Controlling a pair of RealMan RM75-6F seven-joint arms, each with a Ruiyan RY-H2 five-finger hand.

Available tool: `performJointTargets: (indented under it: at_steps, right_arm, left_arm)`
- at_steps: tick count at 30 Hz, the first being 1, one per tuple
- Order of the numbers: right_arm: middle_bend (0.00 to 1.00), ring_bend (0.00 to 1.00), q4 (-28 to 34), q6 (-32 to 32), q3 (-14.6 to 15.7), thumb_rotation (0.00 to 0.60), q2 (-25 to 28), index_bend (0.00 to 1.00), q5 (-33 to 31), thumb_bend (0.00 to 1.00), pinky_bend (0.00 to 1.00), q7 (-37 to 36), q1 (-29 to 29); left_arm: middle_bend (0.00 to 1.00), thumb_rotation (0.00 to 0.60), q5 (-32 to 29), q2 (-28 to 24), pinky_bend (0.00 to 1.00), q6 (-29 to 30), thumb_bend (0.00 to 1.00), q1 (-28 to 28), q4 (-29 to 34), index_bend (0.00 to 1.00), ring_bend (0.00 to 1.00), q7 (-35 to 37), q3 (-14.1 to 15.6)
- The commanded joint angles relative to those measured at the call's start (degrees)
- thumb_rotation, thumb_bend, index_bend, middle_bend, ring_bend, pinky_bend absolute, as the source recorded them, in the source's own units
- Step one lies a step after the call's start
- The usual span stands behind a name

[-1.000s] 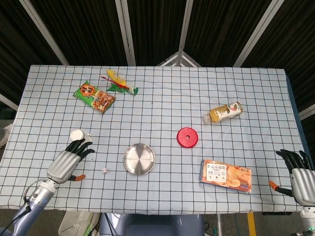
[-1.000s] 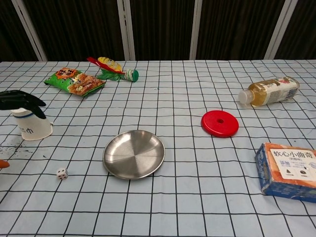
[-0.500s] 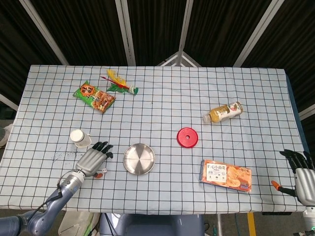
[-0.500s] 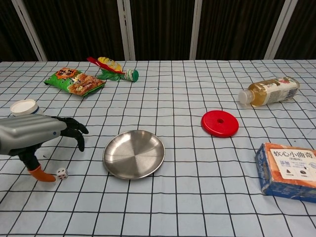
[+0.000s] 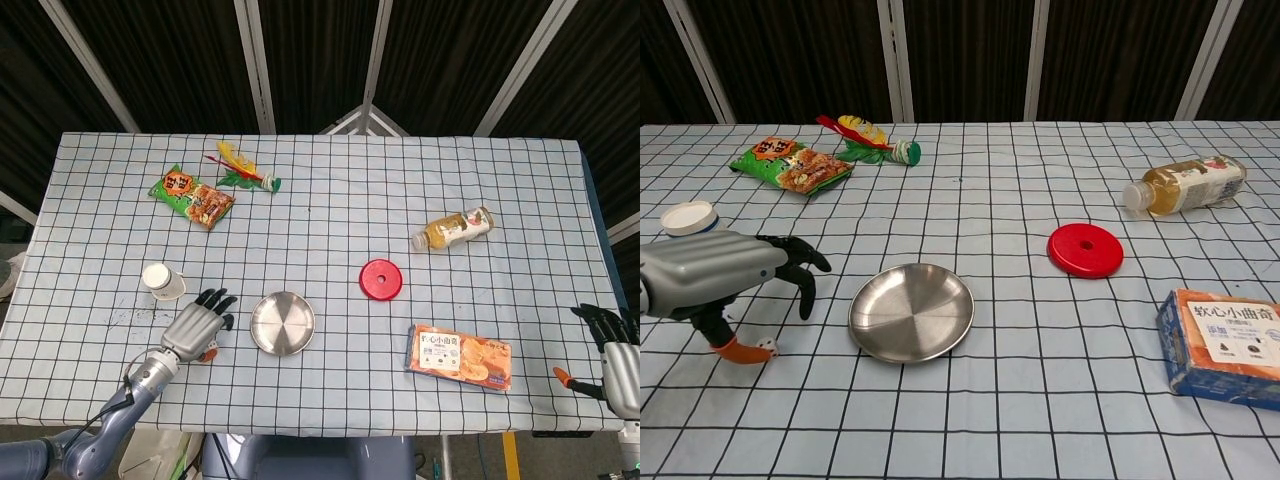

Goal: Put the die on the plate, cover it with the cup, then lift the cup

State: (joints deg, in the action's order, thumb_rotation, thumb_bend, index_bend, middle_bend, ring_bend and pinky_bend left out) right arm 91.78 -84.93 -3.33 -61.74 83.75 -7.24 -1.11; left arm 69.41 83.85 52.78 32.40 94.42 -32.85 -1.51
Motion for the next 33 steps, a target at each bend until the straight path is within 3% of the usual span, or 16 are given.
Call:
performJointTargets:
  at_steps: [1,20,33]
  right_arm:
    - [0.19,0.15,0.1,0.1,-0.1,0.6,0.0,0.21,-0.2,0.1,0.0,0.1,0.0]
    - [0.19,0.15,0.4,0.4,-0.2,0.6,0.2,0.21,-0.9,0.1,0.0,-0.1,0.1]
    - [0.19,0.15,1.0,0.8,-0.2,0.6,0.4,0.21,-1.2,0.1,0.0,-0.2,0.2]
  left_arm:
    - [0.1,0.6,-0.7,-0.2,0.09,0.0,0.35,0.1,0.1,0.4,0.0,-0.5,0.3]
    - [0.12,0.6,-1.1,0.3,0.1,0.6,0.4,0.5,-0.1,0.48,0.0,-0.5,1.8]
    - [0.12,0.6,-2.6,-0.1,0.1,1.5,0.4,0.6,-0.3,0.45,0.0,-1.3,2.4]
